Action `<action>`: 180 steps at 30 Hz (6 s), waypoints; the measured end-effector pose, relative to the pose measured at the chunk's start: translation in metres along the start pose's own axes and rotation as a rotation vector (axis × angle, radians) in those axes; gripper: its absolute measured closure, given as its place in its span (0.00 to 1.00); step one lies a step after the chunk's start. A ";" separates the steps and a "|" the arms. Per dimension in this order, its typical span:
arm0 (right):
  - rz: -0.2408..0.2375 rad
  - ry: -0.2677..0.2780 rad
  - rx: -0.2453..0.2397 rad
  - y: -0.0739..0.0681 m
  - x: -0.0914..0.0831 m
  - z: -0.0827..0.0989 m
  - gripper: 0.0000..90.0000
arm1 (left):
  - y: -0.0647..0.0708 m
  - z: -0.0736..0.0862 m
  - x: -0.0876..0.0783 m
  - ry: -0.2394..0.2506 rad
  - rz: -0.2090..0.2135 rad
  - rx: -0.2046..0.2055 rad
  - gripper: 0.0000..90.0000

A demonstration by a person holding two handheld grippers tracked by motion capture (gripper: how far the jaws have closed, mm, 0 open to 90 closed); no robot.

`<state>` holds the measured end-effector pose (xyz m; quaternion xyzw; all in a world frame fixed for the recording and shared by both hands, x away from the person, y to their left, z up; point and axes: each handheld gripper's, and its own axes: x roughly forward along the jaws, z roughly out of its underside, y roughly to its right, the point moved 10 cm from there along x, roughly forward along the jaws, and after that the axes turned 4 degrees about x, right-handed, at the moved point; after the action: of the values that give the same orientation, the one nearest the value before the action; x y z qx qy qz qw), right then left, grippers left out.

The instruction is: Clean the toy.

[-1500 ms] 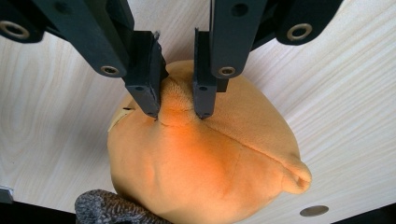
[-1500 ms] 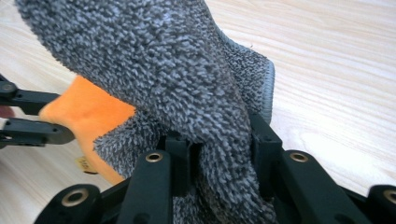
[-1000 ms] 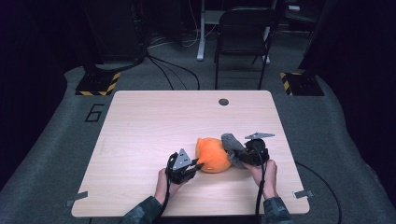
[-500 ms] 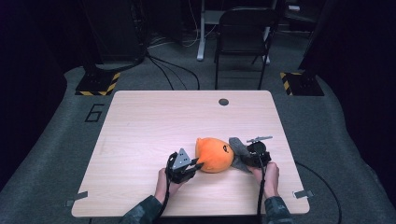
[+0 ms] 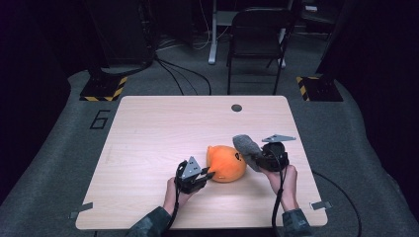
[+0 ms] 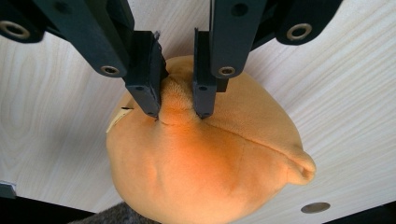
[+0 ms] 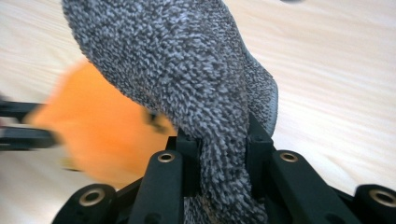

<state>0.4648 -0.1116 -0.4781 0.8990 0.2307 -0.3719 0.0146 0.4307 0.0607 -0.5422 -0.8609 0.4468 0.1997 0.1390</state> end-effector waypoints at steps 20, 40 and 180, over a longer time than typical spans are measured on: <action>-0.174 0.022 -0.098 -0.088 0.034 -0.015 0.81 | 0.003 0.000 0.001 0.001 0.010 0.026 0.84; -0.065 0.010 -0.119 -0.043 0.030 -0.004 0.81 | 0.003 0.000 0.000 0.001 0.018 0.023 0.84; 0.052 0.053 0.180 0.078 0.006 0.014 0.84 | -0.021 -0.002 0.016 0.008 -0.017 0.067 0.94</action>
<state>0.4926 -0.1811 -0.5034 0.9120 0.1732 -0.3665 -0.0625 0.4565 0.0603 -0.5466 -0.8603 0.4465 0.1801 0.1676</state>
